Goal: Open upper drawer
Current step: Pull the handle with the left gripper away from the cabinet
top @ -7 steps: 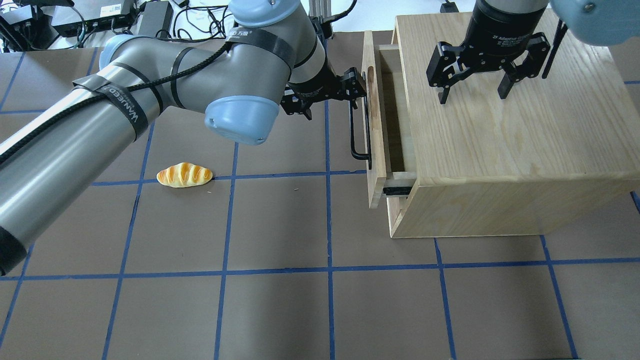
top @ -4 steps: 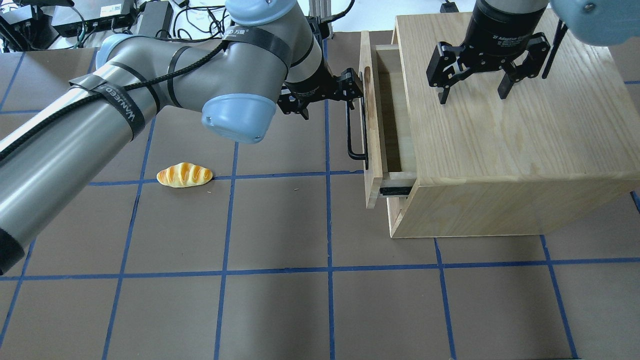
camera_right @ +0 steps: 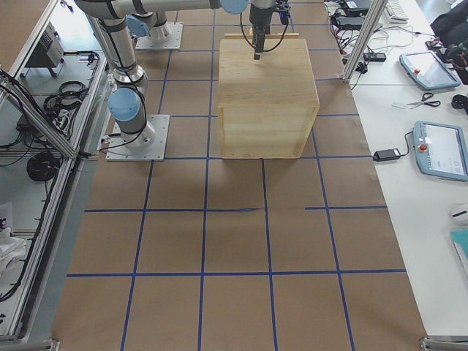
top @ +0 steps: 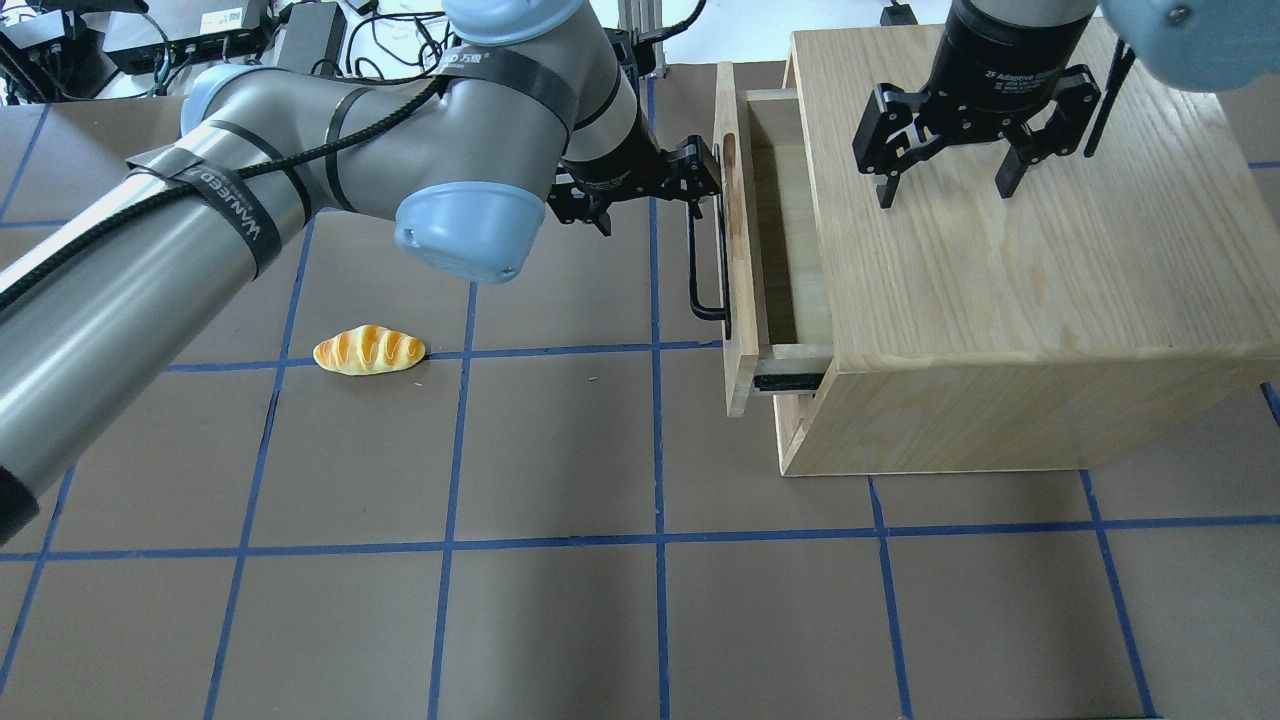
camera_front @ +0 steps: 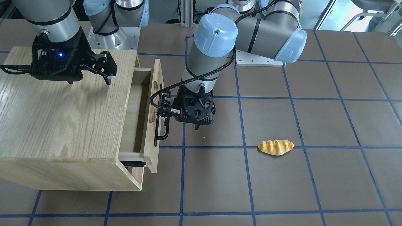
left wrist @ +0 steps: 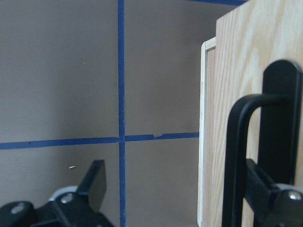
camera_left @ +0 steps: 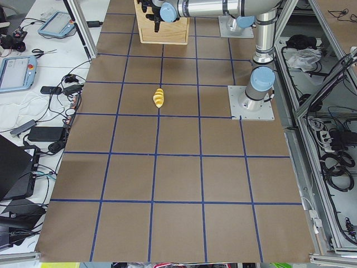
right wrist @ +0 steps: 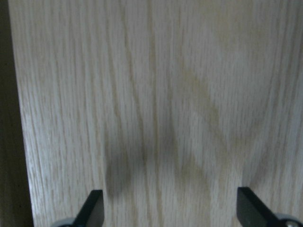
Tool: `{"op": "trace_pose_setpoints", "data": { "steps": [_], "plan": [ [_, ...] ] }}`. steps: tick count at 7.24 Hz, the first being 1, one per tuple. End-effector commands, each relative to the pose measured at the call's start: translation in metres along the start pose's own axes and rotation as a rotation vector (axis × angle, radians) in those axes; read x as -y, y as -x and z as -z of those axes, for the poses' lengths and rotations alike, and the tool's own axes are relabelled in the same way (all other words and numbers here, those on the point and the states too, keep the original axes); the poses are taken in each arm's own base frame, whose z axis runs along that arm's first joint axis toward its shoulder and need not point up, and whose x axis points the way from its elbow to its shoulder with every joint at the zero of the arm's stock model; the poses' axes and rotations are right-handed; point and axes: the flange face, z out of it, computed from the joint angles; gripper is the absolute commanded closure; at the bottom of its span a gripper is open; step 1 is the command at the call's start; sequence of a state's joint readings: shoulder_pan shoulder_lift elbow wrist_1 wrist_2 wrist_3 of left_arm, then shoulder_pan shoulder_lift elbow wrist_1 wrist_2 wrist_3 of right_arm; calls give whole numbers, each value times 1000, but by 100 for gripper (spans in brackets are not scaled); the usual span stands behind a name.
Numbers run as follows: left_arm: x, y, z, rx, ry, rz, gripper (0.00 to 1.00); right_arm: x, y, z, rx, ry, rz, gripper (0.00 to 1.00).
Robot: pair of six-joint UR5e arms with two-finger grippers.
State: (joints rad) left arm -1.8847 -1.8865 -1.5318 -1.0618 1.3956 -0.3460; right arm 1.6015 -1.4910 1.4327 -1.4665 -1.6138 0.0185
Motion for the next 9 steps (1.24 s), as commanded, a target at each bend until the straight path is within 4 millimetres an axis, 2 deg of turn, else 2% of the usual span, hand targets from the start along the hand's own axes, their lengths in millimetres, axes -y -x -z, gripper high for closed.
{"op": "trace_pose_setpoints", "data": {
  "steps": [1, 7, 9],
  "plan": [
    [8, 16, 7, 5, -2, 1, 0, 0, 0, 0, 0, 0, -1, 0],
    [10, 22, 12, 31, -13, -76, 0, 0, 0, 0, 0, 0, 0, 0],
    [18, 41, 18, 38, -11, -61, 0, 0, 0, 0, 0, 0, 0, 0]
  ]
}}
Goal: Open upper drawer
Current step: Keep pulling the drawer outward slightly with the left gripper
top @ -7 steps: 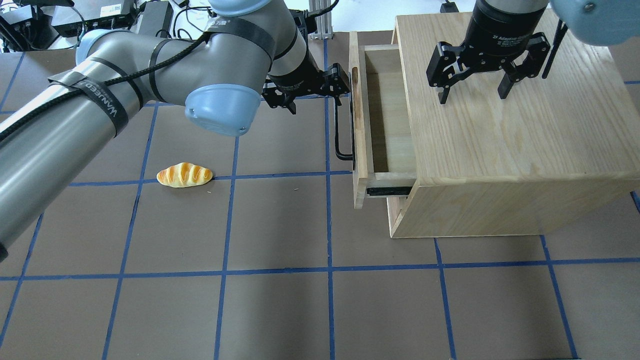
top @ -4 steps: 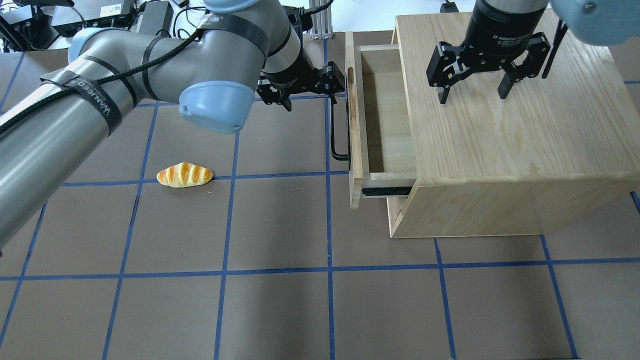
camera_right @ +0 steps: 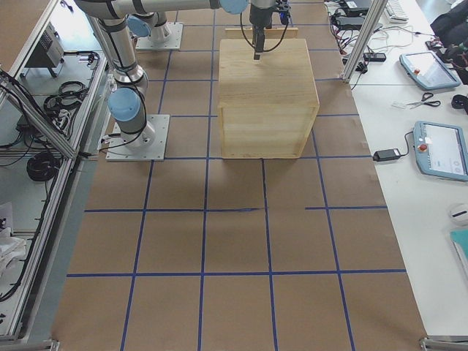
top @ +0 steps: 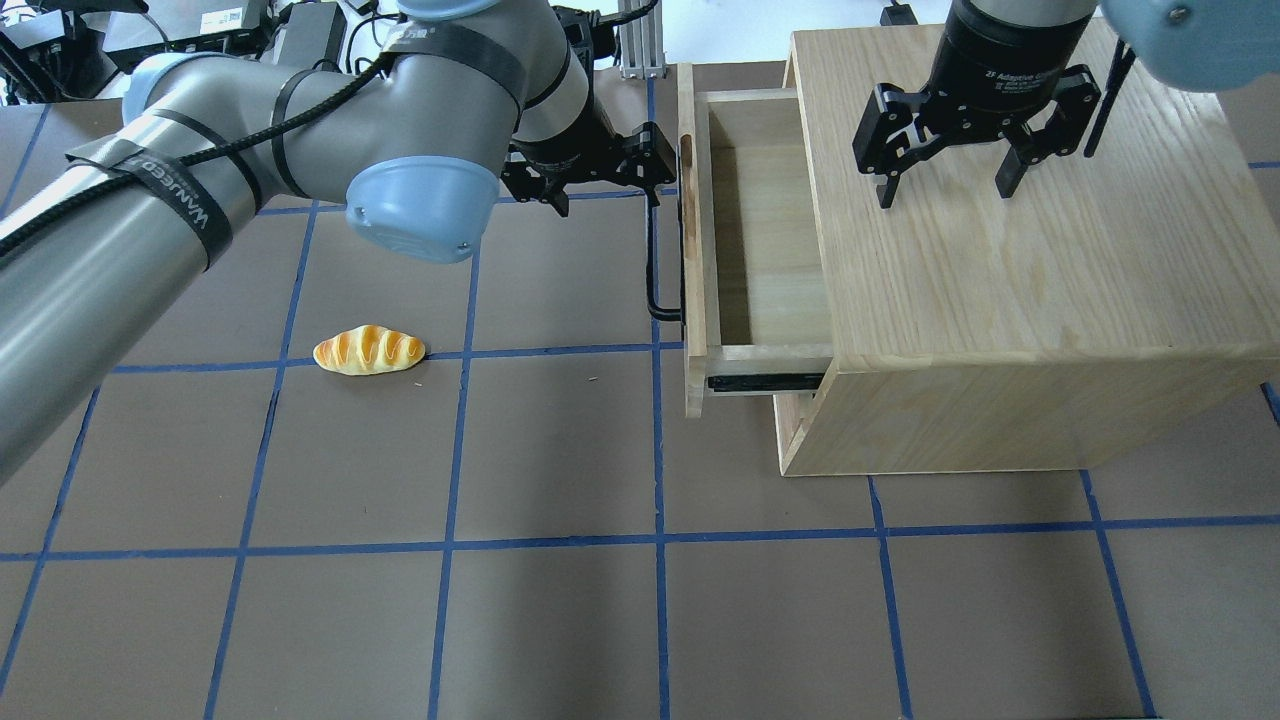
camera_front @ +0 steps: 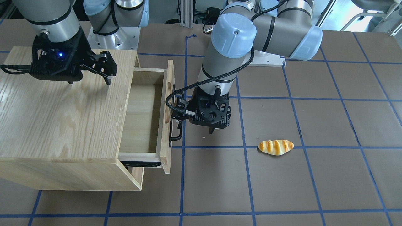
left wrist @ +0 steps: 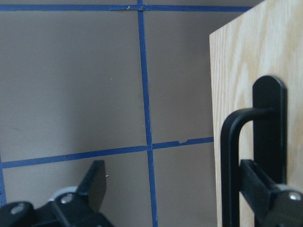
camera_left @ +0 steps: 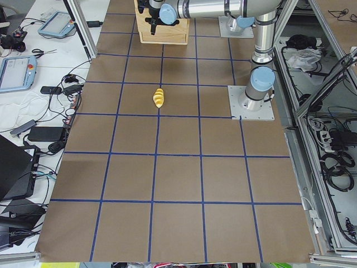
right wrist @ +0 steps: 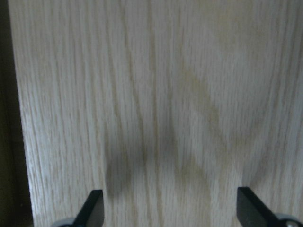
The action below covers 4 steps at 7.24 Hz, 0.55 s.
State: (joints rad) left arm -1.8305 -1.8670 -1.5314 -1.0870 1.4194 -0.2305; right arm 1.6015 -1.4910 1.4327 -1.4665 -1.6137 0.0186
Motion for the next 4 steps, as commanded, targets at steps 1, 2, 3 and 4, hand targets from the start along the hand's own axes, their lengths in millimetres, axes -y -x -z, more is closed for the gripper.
{"op": "trace_pose_setpoints", "data": {
  "steps": [1, 2, 3, 4],
  "plan": [
    [2, 11, 6, 5, 5, -8, 0, 0, 0, 0, 0, 0, 0, 0],
    [1, 12, 8, 6, 11, -11, 0, 0, 0, 0, 0, 0, 0, 0],
    [1, 12, 8, 7, 14, -10, 0, 0, -1, -1, 0, 2, -1, 0],
    [1, 13, 8, 9, 12, -11, 0, 0, 0, 0, 0, 0, -1, 0]
  ]
}}
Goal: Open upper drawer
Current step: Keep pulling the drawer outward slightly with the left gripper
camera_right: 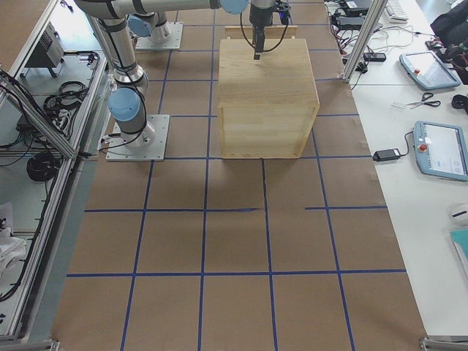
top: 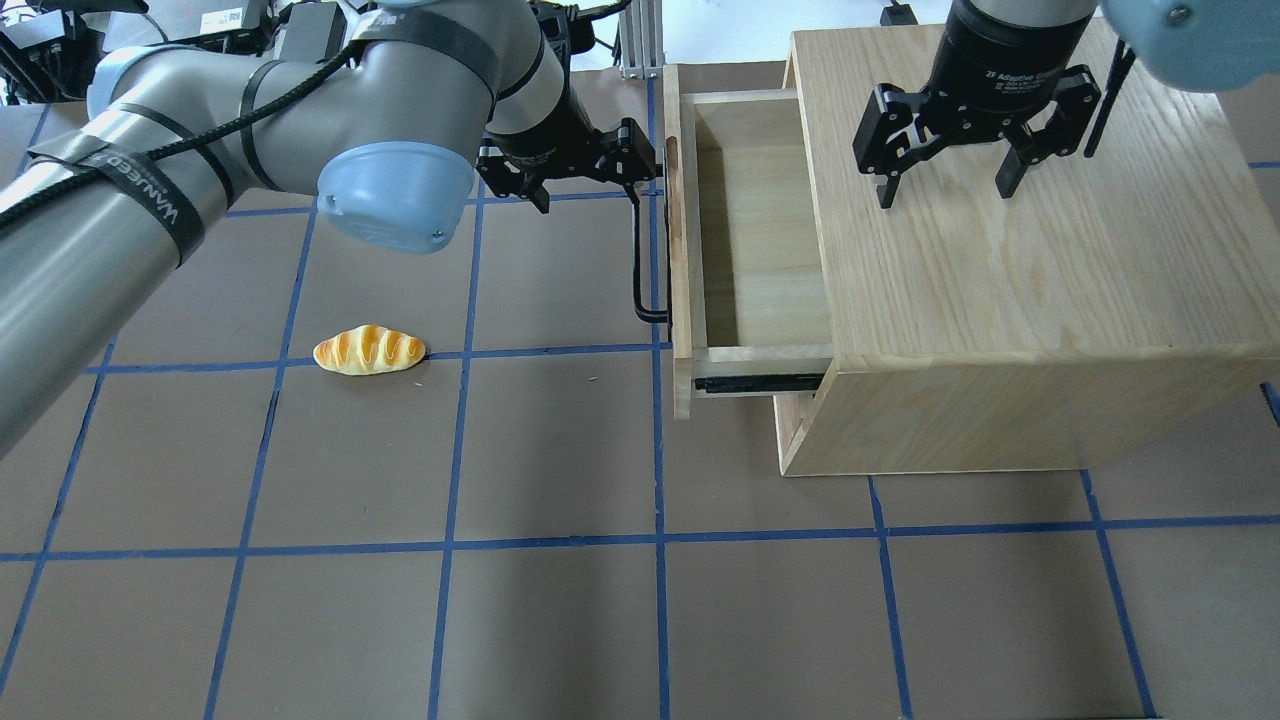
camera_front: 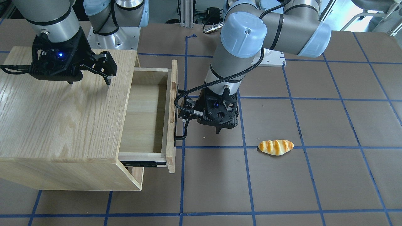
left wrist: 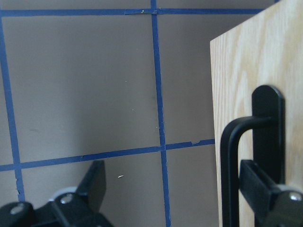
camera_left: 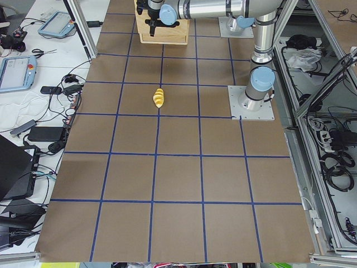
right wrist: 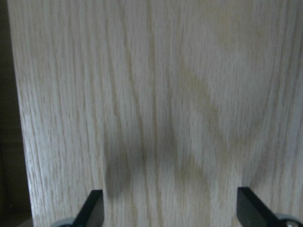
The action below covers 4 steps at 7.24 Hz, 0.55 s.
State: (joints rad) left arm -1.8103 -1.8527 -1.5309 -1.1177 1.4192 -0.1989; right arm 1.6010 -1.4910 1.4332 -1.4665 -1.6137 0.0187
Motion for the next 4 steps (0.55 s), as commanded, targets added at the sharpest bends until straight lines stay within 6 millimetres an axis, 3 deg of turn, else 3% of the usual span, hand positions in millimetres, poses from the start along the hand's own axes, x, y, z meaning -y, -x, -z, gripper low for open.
{"op": "trace_pose_setpoints", "data": {
  "steps": [1, 4],
  "plan": [
    [0, 1, 1, 2, 2, -16, 0, 0, 0, 0, 0, 0, 1, 0],
    [-3, -1, 6, -9, 4, -11, 0, 0, 0, -1, 0, 1, -1, 0]
  ]
}}
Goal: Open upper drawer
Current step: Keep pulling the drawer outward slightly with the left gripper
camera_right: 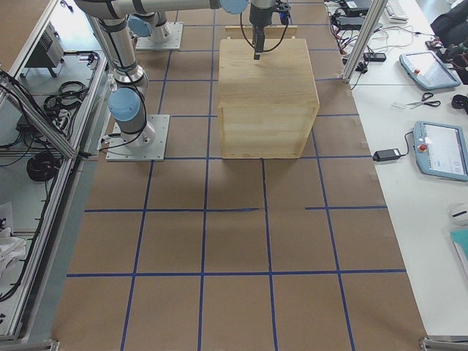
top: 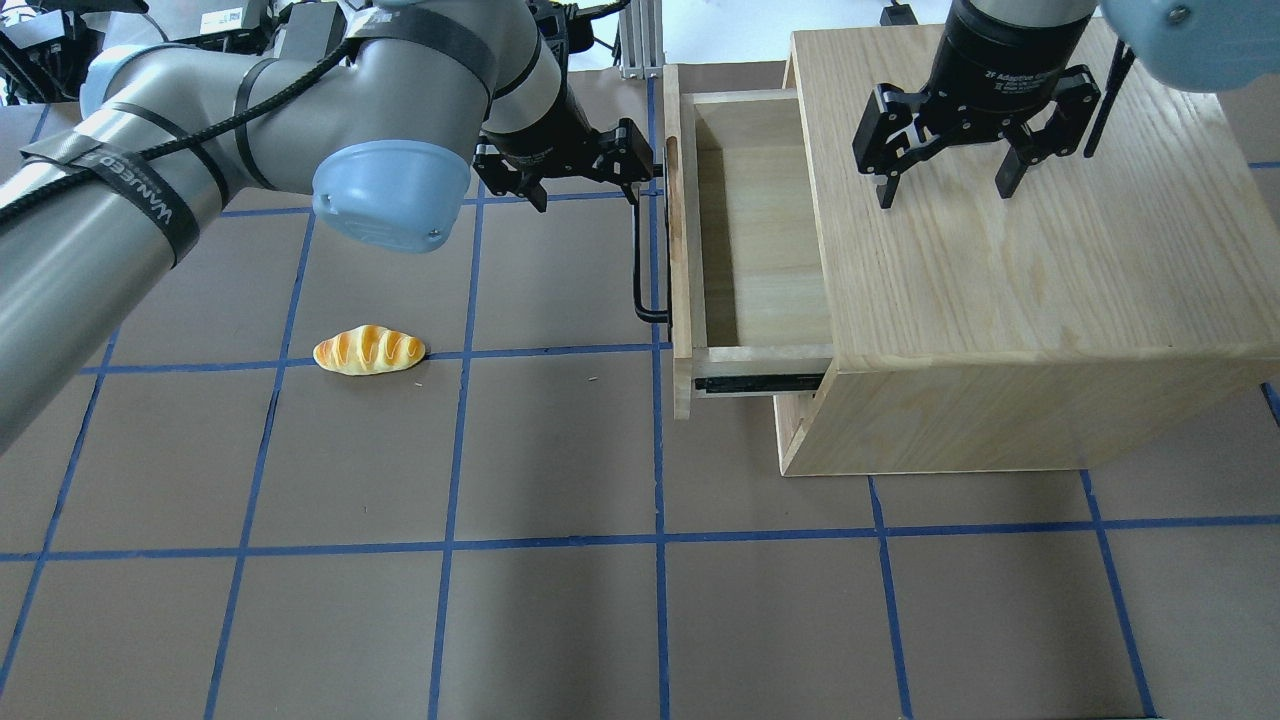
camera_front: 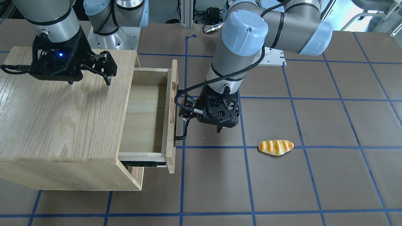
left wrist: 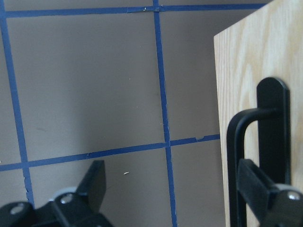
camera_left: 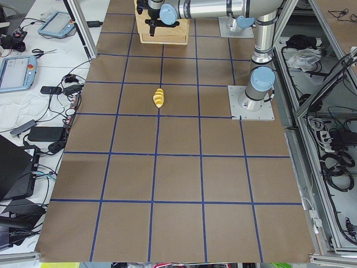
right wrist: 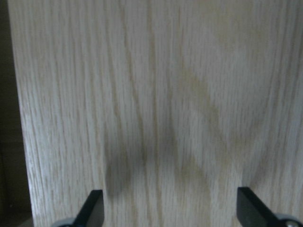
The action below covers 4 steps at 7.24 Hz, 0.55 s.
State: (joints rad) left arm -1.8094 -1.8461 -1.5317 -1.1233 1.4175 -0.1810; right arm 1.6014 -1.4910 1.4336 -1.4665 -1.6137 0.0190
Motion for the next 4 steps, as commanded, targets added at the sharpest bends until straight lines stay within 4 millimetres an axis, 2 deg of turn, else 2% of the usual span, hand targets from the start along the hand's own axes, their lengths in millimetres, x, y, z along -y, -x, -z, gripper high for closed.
{"op": "trace_pose_setpoints", "data": {
  "steps": [1, 4],
  "plan": [
    [-3, -3, 1, -9, 8, 5, 0, 0, 0, 0, 0, -1, 1, 0],
    [-4, -7, -9, -15, 24, 23, 0, 0, 0, 0, 0, -1, -1, 0]
  ]
}}
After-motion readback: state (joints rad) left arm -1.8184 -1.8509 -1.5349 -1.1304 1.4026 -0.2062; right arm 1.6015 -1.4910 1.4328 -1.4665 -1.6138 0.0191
